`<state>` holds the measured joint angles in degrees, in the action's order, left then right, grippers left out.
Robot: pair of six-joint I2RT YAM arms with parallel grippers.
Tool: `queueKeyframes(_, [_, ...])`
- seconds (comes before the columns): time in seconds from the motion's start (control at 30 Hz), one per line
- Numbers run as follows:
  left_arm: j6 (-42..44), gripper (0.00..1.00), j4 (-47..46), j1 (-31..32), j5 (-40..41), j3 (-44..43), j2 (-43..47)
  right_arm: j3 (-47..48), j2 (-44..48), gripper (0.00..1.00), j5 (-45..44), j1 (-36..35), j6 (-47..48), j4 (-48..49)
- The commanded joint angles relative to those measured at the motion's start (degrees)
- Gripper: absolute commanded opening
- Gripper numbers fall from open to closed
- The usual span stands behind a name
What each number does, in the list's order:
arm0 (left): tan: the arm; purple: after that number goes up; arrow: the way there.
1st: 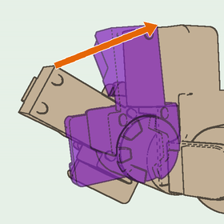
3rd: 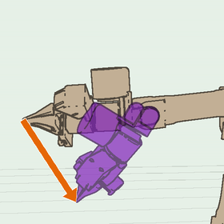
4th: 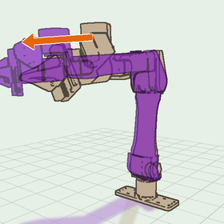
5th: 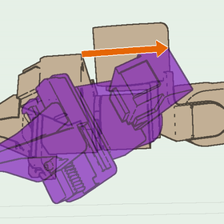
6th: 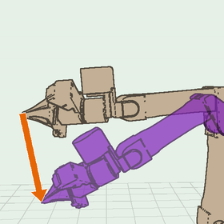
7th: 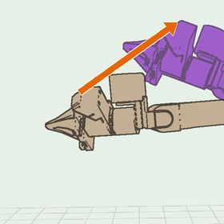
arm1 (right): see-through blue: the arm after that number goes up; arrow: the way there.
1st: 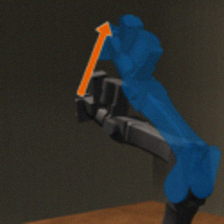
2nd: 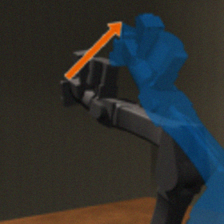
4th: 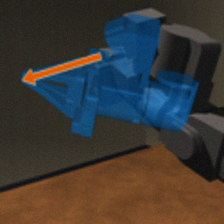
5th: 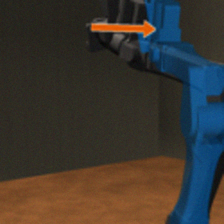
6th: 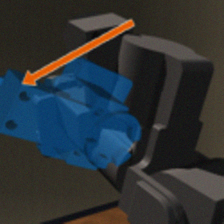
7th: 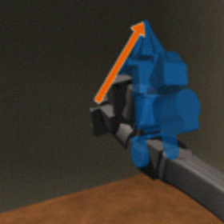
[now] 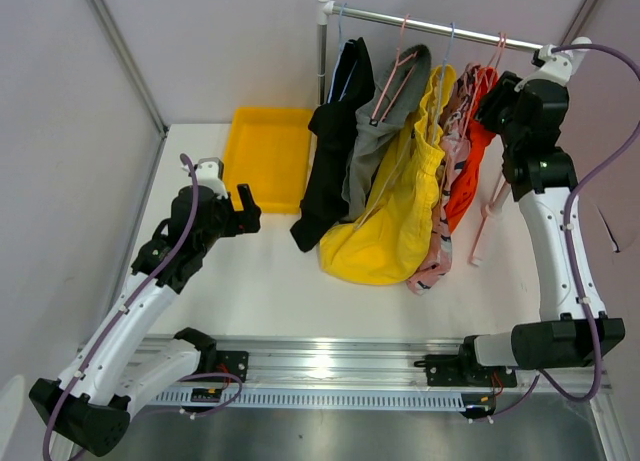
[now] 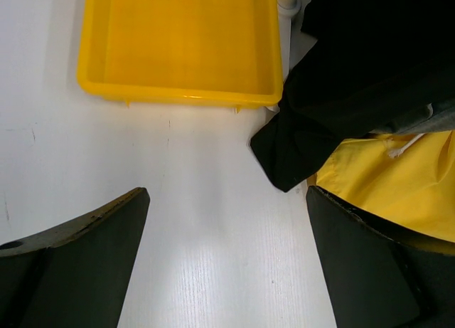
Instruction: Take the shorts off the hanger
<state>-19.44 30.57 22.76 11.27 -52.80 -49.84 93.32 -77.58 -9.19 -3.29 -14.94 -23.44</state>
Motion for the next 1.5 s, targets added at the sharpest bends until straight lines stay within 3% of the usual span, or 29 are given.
queueKeyframes(0.0, [0.81, 0.99, -1.48, 0.26, 0.86, 0.15, 0.71, -0.77, -1.86, 0.46, -0.39, 0.21, -0.18, 3.14])
queueKeyframes(0.17, [0.81, 0.99, -1.47, 0.26, 1.13, 0.15, 0.63, -0.33, -4.5, 0.41, 0.14, 0.48, -0.35, 4.02])
queueKeyframes(0.4, [0.9, 0.99, -1.39, 0.26, 1.39, 0.24, 0.45, 1.95, -7.5, 0.05, 0.84, 0.74, -0.35, 4.02])
queueKeyframes(0.73, [1.34, 0.99, -1.3, 0.18, 0.6, 0.32, 0.1, 10.91, -7.76, 0.0, 2.42, 0.74, 1.93, 0.34])
queueKeyframes(0.97, [3.79, 0.99, -5.34, 0.79, -10.46, -0.02, 1.59, 20.49, -5.92, 0.0, 3.83, 0.65, 2.37, -5.73])
queueKeyframes(1.23, [4.32, 0.99, -7.8, 15.18, -18.99, -10.21, -2.09, 21.47, 1.63, 0.0, 3.83, 0.21, 1.85, -10.91])
queueKeyframes(1.47, [9.41, 0.99, -19.12, 37.24, -22.96, -16.2, -11.04, 15.68, 10.59, 0.0, 4.97, -2.59, -2.9, -15.67])
